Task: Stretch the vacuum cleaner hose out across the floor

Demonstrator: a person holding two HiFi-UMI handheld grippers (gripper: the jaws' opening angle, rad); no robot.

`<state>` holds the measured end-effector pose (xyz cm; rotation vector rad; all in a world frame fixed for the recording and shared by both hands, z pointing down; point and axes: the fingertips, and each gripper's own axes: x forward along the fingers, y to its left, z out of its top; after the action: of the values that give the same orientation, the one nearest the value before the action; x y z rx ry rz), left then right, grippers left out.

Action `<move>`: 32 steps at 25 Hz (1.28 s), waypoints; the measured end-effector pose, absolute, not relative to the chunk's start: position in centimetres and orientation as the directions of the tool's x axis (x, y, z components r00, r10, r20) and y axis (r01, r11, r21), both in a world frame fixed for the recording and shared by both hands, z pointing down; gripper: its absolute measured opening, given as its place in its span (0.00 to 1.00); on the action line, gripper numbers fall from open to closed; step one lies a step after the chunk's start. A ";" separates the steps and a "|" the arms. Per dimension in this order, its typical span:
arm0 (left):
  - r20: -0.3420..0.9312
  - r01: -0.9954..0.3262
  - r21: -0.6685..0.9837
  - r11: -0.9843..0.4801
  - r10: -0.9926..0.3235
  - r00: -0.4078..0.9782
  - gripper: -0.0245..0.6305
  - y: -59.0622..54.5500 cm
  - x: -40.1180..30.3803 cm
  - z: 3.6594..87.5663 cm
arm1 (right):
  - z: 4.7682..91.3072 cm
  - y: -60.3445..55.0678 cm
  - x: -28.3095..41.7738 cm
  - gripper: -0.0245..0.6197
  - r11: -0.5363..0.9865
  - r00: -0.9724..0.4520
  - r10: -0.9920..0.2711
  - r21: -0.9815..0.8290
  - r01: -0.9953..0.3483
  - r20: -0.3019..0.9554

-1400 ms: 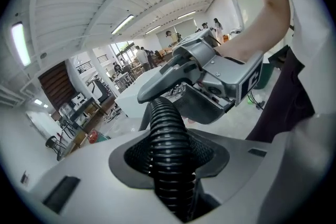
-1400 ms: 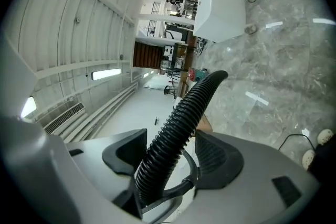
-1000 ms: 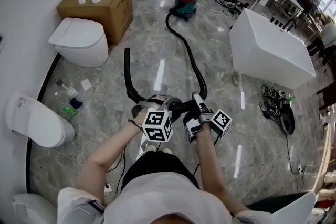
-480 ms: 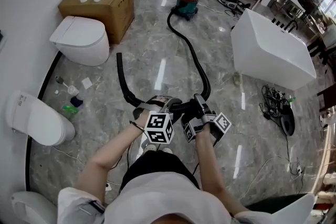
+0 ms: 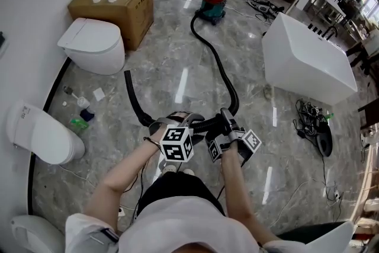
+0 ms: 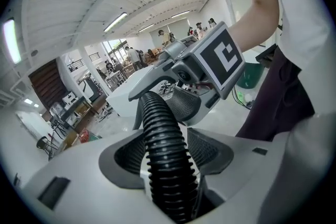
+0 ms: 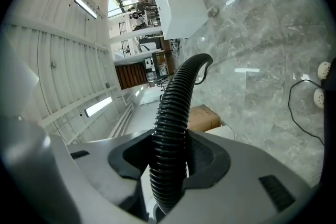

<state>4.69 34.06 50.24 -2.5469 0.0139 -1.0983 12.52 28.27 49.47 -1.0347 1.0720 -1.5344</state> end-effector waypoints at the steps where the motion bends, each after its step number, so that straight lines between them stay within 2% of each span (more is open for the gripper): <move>1: 0.706 0.133 -0.312 -0.941 -0.136 0.695 0.39 34.2 4.4 50.4 | 49.5 28.2 12.5 0.31 -0.150 -0.176 -0.978 -0.961 0.231 0.111; 5: 0.706 0.111 -0.266 -0.958 -0.115 0.698 0.40 34.0 3.0 50.4 | 49.9 28.1 12.5 0.31 -0.154 -0.170 -0.978 -0.963 0.221 0.117; 19: 0.550 -0.105 -0.141 -0.984 -0.166 0.819 0.42 31.9 0.4 45.3 | 50.1 27.2 12.9 0.31 -0.125 -0.150 -0.984 -0.966 0.227 0.092; 22: 0.488 -0.154 -0.022 -0.988 -0.146 0.861 0.42 32.4 0.4 43.9 | 49.9 27.2 13.4 0.31 -0.118 -0.152 -0.985 -0.969 0.218 0.086; 27: 0.347 -0.205 0.280 -0.938 -0.100 0.932 0.42 33.0 -0.5 41.6 | 49.9 27.3 14.0 0.31 -0.120 -0.159 -0.983 -0.971 0.209 0.087; 32: 0.247 -0.180 0.416 -0.891 -0.080 0.966 0.42 33.7 -1.0 40.1 | 50.1 27.1 13.9 0.31 -0.124 -0.145 -0.985 -0.962 0.245 0.090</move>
<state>-0.96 33.70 40.11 -3.5591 0.2472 -0.4132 13.87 27.11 50.13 -1.0268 1.0567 -1.4968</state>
